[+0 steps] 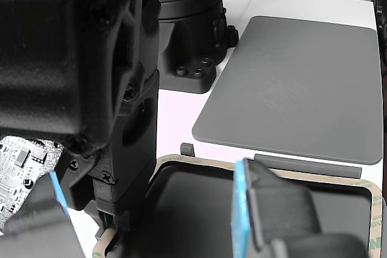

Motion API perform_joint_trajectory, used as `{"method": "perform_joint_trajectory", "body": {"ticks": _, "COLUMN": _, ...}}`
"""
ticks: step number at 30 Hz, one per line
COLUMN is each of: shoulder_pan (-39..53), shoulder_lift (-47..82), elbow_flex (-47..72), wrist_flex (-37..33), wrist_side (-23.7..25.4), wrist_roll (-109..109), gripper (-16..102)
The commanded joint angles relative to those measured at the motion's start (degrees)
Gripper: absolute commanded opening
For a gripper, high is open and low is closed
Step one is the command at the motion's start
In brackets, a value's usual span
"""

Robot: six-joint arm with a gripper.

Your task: Move top rectangular frame to the holder.

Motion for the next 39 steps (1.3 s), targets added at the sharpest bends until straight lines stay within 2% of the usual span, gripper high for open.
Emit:
{"method": "perform_joint_trajectory", "body": {"ticks": 1, "shoulder_pan": -0.7, "shoulder_lift": 1.8, "elbow_flex": -1.1, "wrist_flex": -0.4, "wrist_side": -0.2, "wrist_roll": 0.0, "gripper": -10}}
{"method": "perform_joint_trajectory", "body": {"ticks": 6, "shoulder_pan": -0.7, "shoulder_lift": 1.8, "elbow_flex": -1.8, "wrist_flex": -0.1, "wrist_side": -0.4, "wrist_roll": -1.2, "gripper": 0}}
{"method": "perform_joint_trajectory", "body": {"ticks": 8, "shoulder_pan": -0.7, "shoulder_lift": 1.8, "elbow_flex": -2.2, "wrist_flex": 0.2, "wrist_side": -0.5, "wrist_roll": -2.1, "gripper": 10}}
{"method": "perform_joint_trajectory", "body": {"ticks": 10, "shoulder_pan": -0.7, "shoulder_lift": 1.8, "elbow_flex": -2.4, "wrist_flex": 0.4, "wrist_side": -0.5, "wrist_roll": -2.6, "gripper": 34}}
{"method": "perform_joint_trajectory", "body": {"ticks": 12, "shoulder_pan": -0.7, "shoulder_lift": 1.8, "elbow_flex": -2.4, "wrist_flex": 0.4, "wrist_side": -0.6, "wrist_roll": -2.7, "gripper": 71}}
{"method": "perform_joint_trajectory", "body": {"ticks": 13, "shoulder_pan": -0.7, "shoulder_lift": 1.9, "elbow_flex": -2.4, "wrist_flex": 0.4, "wrist_side": -0.6, "wrist_roll": -2.7, "gripper": 77}}
{"method": "perform_joint_trajectory", "body": {"ticks": 15, "shoulder_pan": -0.7, "shoulder_lift": 2.0, "elbow_flex": -2.4, "wrist_flex": 0.4, "wrist_side": -0.9, "wrist_roll": -2.9, "gripper": 99}}
{"method": "perform_joint_trajectory", "body": {"ticks": 26, "shoulder_pan": -0.4, "shoulder_lift": 4.2, "elbow_flex": -2.1, "wrist_flex": 0.6, "wrist_side": -0.3, "wrist_roll": -2.7, "gripper": 100}}
{"method": "perform_joint_trajectory", "body": {"ticks": 30, "shoulder_pan": -0.4, "shoulder_lift": 11.3, "elbow_flex": 2.9, "wrist_flex": -0.9, "wrist_side": 1.5, "wrist_roll": -2.9, "gripper": 100}}
{"method": "perform_joint_trajectory", "body": {"ticks": 35, "shoulder_pan": -0.8, "shoulder_lift": 24.2, "elbow_flex": 14.9, "wrist_flex": -5.9, "wrist_side": 4.1, "wrist_roll": -3.3, "gripper": 100}}
{"method": "perform_joint_trajectory", "body": {"ticks": 39, "shoulder_pan": -1.6, "shoulder_lift": 29.7, "elbow_flex": 17.7, "wrist_flex": -6.2, "wrist_side": 5.2, "wrist_roll": -5.2, "gripper": 100}}
